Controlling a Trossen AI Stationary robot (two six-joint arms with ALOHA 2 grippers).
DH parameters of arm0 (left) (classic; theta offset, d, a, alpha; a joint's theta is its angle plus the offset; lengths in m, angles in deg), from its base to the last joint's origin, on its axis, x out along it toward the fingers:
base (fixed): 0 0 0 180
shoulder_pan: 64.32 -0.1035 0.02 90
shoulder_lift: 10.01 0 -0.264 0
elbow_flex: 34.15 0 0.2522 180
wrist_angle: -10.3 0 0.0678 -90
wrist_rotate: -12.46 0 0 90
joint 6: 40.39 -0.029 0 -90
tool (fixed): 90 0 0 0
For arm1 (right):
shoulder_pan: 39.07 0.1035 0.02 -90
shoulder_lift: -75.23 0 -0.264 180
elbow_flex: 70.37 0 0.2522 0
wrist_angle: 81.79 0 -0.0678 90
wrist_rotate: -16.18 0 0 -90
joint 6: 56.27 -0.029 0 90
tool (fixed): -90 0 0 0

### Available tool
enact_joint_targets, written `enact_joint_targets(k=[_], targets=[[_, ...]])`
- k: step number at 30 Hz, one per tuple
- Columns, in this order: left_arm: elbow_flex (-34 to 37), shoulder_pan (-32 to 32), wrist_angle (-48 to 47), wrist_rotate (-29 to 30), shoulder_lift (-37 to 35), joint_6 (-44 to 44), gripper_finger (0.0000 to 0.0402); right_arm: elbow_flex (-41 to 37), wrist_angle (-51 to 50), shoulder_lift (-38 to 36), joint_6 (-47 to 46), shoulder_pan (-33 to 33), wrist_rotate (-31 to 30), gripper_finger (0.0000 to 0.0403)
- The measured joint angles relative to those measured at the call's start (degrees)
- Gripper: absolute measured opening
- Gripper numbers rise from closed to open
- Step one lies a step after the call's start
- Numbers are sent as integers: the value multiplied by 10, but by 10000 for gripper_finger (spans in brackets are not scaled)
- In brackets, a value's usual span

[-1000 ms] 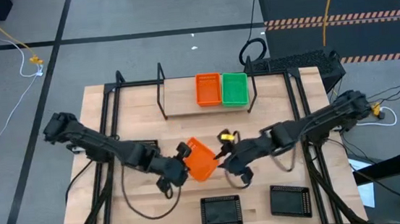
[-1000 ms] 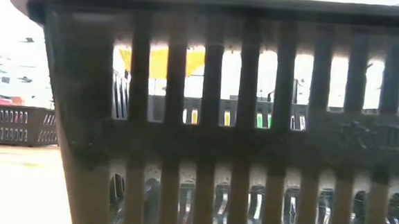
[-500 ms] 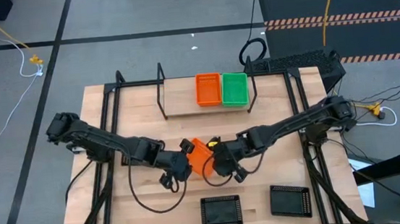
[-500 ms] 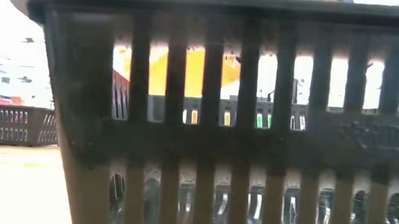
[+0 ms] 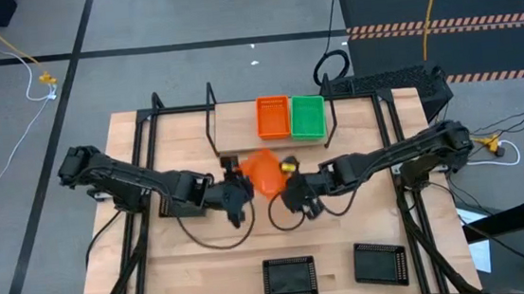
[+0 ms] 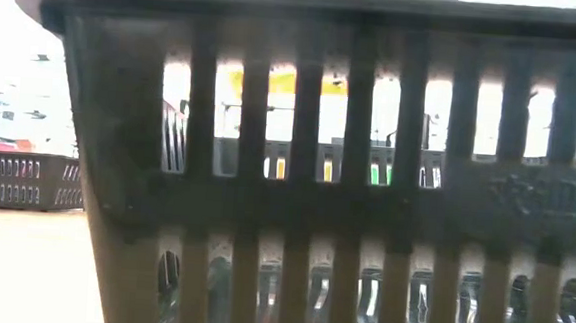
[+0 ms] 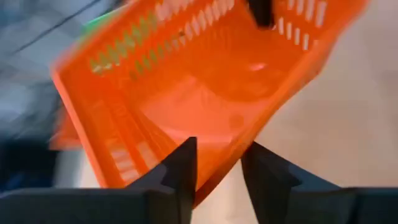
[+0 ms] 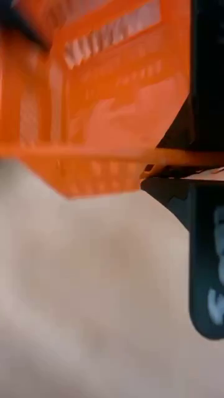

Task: Stack baskets on shelf by color
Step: Stack the orange bin on top of the orange bin on the shelf

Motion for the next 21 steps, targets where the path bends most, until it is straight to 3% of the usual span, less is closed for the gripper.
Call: enact_joint_targets(k=[2,4,12,15,17,19,21], targets=[[1,-5,-8,52,1,26,138,0,2,-8,13,-20,-80,3],[1,-10,-8,89,1,45,151,0,11,-12,22,-55,-87,2],[3,-28,-46,127,2,126,178,1,44,-7,-26,-210,25,1],[8,-28,-83,146,8,152,179,4,55,-13,-38,-227,148,1],[6,-44,-93,170,3,152,180,1,54,-12,-45,-209,193,1],[5,-57,-86,178,2,149,180,-3,61,-7,-45,-184,198,1],[6,-65,-87,172,5,149,180,-5,66,-8,-49,-173,148,1]])
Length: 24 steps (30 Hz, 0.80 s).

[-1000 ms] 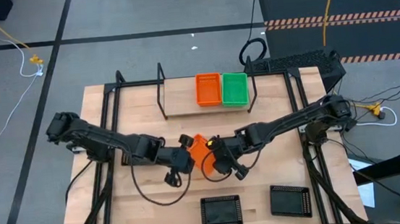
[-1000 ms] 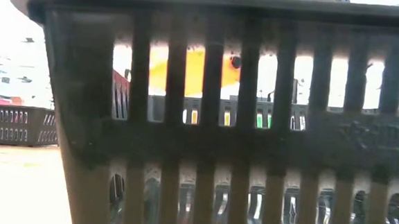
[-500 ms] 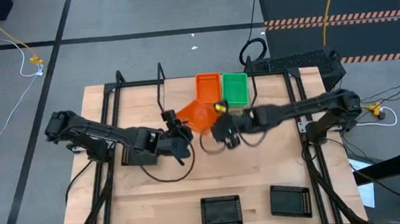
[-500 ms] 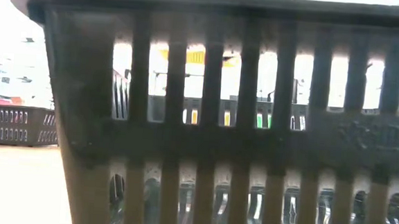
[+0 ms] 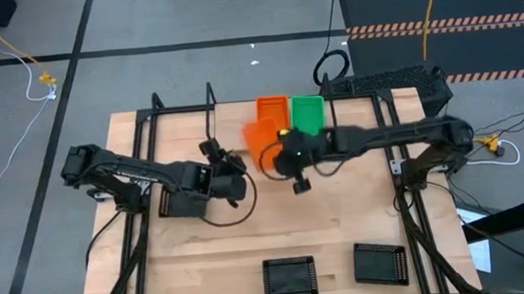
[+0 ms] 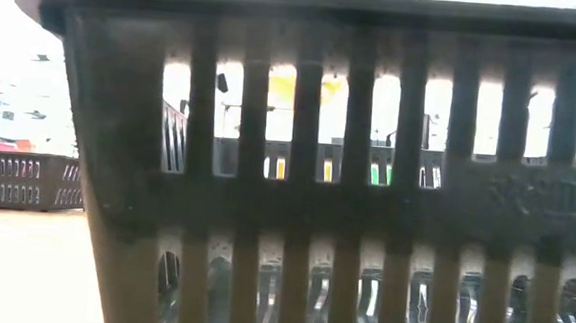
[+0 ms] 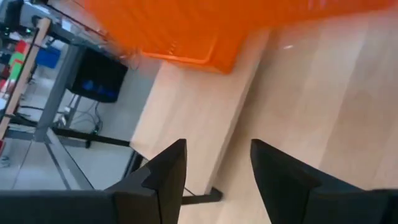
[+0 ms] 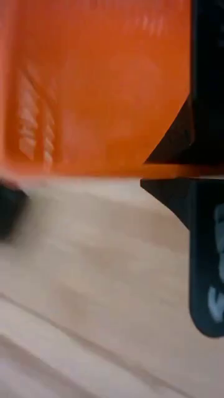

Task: Stack baskets on shelf by color
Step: Stack the orange bin on top of the orange bin on the shelf

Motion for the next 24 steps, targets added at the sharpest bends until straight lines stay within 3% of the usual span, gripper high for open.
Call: enact_joint_targets(k=[4,7,10,14,24], targets=[[-1,-9,4,9,-2,11,180,4,16,-5,-15,-17,-119,1],[-1,-9,-2,6,-12,37,180,1,8,7,-36,-46,-153,1],[-1,-9,0,9,-34,48,180,2,3,8,-49,-75,-144,1],[-1,-8,6,14,-77,47,180,10,9,20,-44,-106,-78,1],[-2,-23,23,23,-168,81,179,119,-100,115,-43,-141,-10,1]])
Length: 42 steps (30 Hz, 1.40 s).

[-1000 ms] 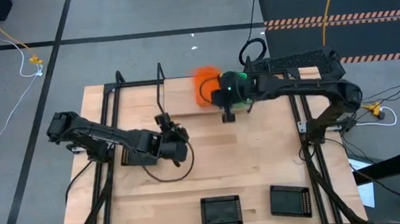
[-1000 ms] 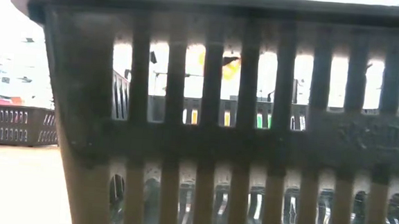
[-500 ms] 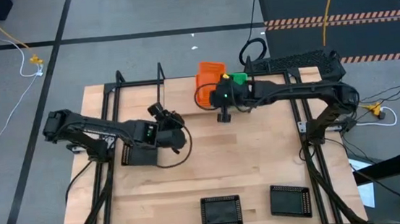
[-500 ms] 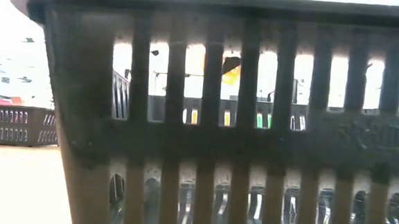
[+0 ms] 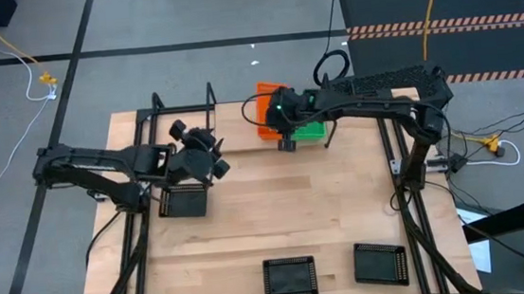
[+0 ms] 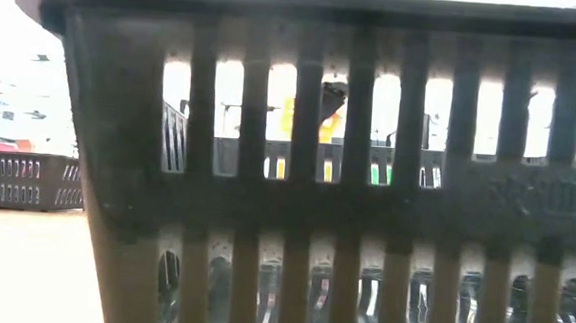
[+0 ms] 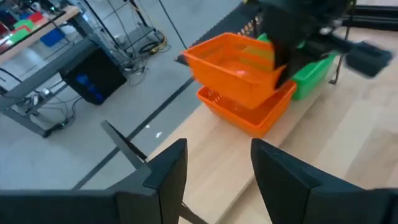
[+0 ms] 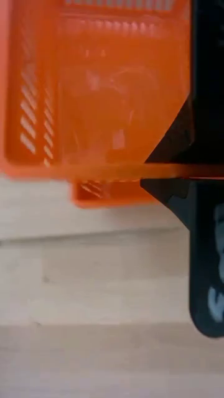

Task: Stack baskets on shelf by color
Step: Stack the orange bin on top of the orange bin on the shelf

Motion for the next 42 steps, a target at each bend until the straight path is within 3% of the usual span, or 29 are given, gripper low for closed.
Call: enact_joint_targets(k=[13,30,35,42], targets=[[33,9,-17,-4,-3,31,179,1,-29,5,-14,-1,1,7],[35,9,-7,-8,-4,10,179,1,28,7,-45,-1,-2,130],[35,10,-23,-9,-4,17,179,-19,54,7,-42,5,-52,112],[35,10,-33,-9,-4,24,179,-46,61,8,-17,10,-75,26]])
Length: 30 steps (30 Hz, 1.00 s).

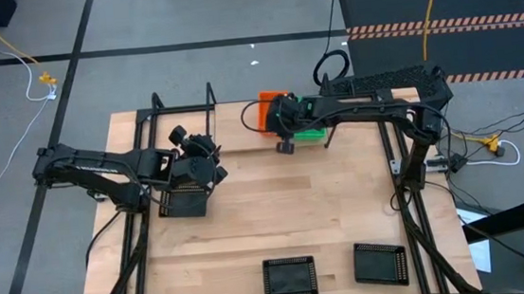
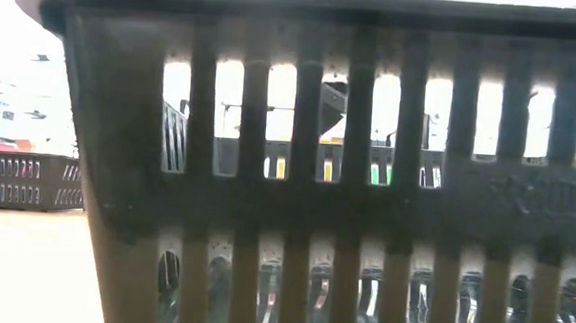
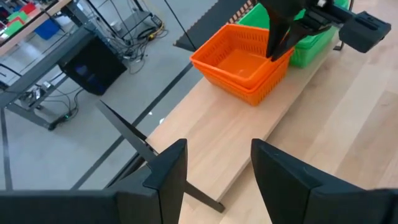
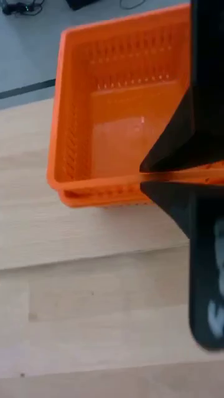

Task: Stack baskets on shelf by color
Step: Stack the orange bin on top of the orange bin on the shelf

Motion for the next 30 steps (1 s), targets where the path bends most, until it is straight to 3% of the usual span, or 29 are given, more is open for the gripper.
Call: enact_joint_targets(k=[4,11,16,30], targets=[[0,0,0,0,0,0,179,-4,0,0,2,1,12,11],[0,0,0,0,0,2,179,-5,9,0,4,1,103,68],[0,0,0,0,0,3,179,-5,12,0,8,1,105,81],[0,0,-3,0,0,6,179,-66,-1,0,105,1,102,38]])
